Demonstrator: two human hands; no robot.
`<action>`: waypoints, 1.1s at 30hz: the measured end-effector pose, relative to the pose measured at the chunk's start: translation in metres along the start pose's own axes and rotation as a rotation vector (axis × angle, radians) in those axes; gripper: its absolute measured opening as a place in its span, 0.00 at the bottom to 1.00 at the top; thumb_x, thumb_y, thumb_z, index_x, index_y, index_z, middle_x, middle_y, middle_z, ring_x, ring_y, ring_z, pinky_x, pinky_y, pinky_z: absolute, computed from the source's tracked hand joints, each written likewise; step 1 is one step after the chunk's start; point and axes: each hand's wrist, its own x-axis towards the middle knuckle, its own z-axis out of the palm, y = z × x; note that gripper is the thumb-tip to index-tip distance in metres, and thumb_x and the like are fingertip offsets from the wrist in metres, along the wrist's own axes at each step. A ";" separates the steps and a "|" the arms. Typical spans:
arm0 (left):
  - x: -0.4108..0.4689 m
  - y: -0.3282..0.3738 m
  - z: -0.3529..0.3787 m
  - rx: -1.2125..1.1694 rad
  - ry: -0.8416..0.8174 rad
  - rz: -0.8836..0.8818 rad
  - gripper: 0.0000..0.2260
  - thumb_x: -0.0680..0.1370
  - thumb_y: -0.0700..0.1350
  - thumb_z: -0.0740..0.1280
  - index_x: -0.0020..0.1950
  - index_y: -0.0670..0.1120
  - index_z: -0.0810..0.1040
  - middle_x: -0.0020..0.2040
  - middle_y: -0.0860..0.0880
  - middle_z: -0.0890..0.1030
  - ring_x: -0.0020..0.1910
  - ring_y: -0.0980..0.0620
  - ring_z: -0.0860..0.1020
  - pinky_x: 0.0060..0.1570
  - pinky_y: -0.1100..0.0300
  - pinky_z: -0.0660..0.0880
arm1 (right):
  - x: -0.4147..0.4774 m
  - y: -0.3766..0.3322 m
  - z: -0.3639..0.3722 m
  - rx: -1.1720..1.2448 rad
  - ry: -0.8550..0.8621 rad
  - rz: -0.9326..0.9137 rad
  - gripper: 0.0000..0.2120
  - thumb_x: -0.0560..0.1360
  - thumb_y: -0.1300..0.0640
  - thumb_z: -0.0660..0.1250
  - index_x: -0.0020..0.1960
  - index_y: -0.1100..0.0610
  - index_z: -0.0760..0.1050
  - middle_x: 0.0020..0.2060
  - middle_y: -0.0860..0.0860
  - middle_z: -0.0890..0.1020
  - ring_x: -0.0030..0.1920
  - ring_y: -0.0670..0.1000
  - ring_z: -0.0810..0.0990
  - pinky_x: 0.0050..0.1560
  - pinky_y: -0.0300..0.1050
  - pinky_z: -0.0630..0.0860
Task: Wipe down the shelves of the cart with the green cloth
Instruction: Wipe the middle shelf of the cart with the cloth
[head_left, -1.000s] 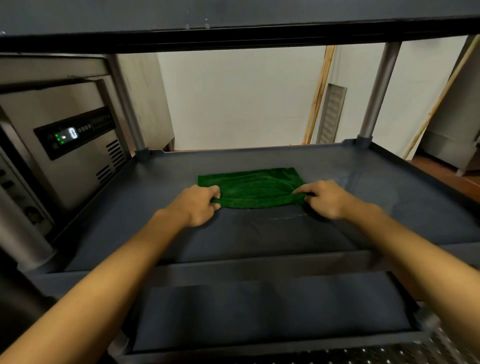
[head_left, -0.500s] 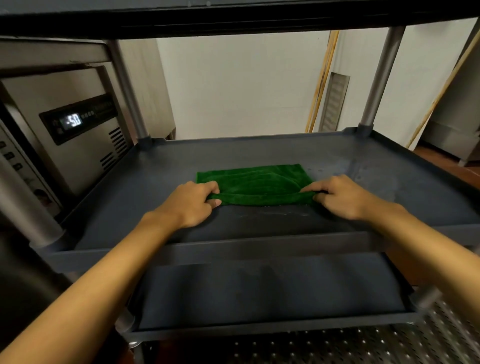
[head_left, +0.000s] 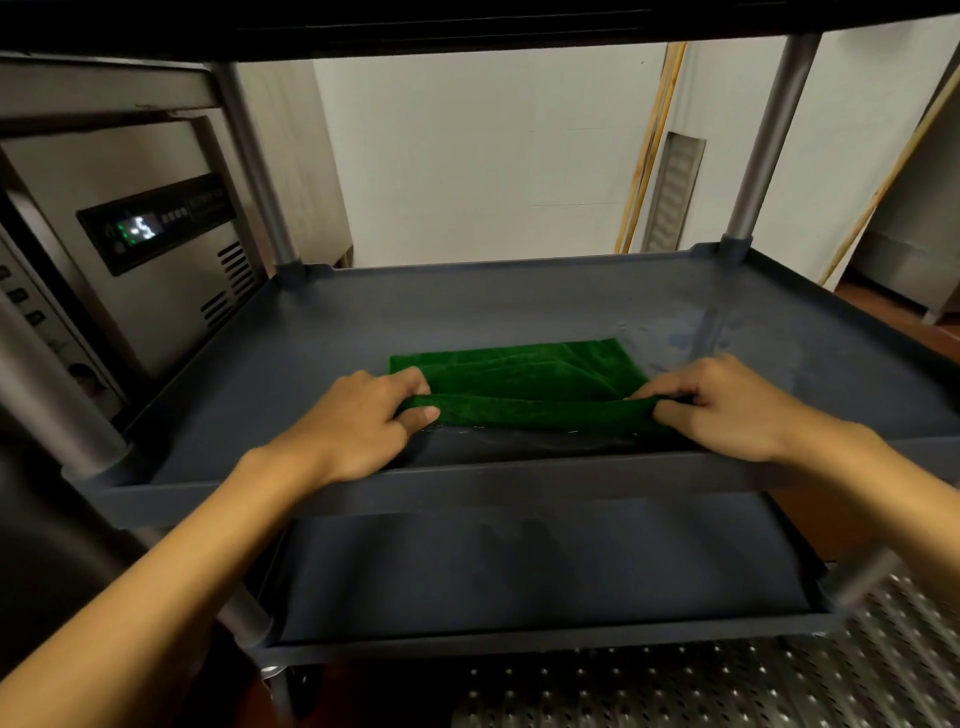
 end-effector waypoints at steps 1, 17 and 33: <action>-0.002 0.001 -0.002 -0.008 -0.002 -0.003 0.04 0.81 0.57 0.62 0.51 0.58 0.70 0.46 0.48 0.82 0.49 0.43 0.79 0.47 0.53 0.72 | -0.001 -0.001 -0.001 0.002 0.004 -0.007 0.13 0.77 0.58 0.67 0.57 0.47 0.83 0.50 0.42 0.84 0.41 0.28 0.75 0.42 0.22 0.67; -0.039 0.003 -0.009 -0.065 -0.101 0.143 0.18 0.78 0.63 0.59 0.62 0.61 0.79 0.47 0.54 0.81 0.47 0.59 0.74 0.48 0.60 0.73 | -0.020 -0.015 -0.004 0.069 -0.025 -0.155 0.17 0.75 0.63 0.65 0.56 0.44 0.83 0.48 0.32 0.81 0.50 0.37 0.80 0.53 0.36 0.75; -0.020 0.066 0.011 0.169 -0.113 0.267 0.38 0.69 0.73 0.65 0.75 0.58 0.65 0.63 0.56 0.71 0.63 0.54 0.70 0.59 0.54 0.73 | -0.013 -0.061 0.018 -0.223 -0.133 -0.281 0.42 0.66 0.21 0.58 0.74 0.42 0.63 0.61 0.39 0.71 0.61 0.42 0.69 0.61 0.42 0.69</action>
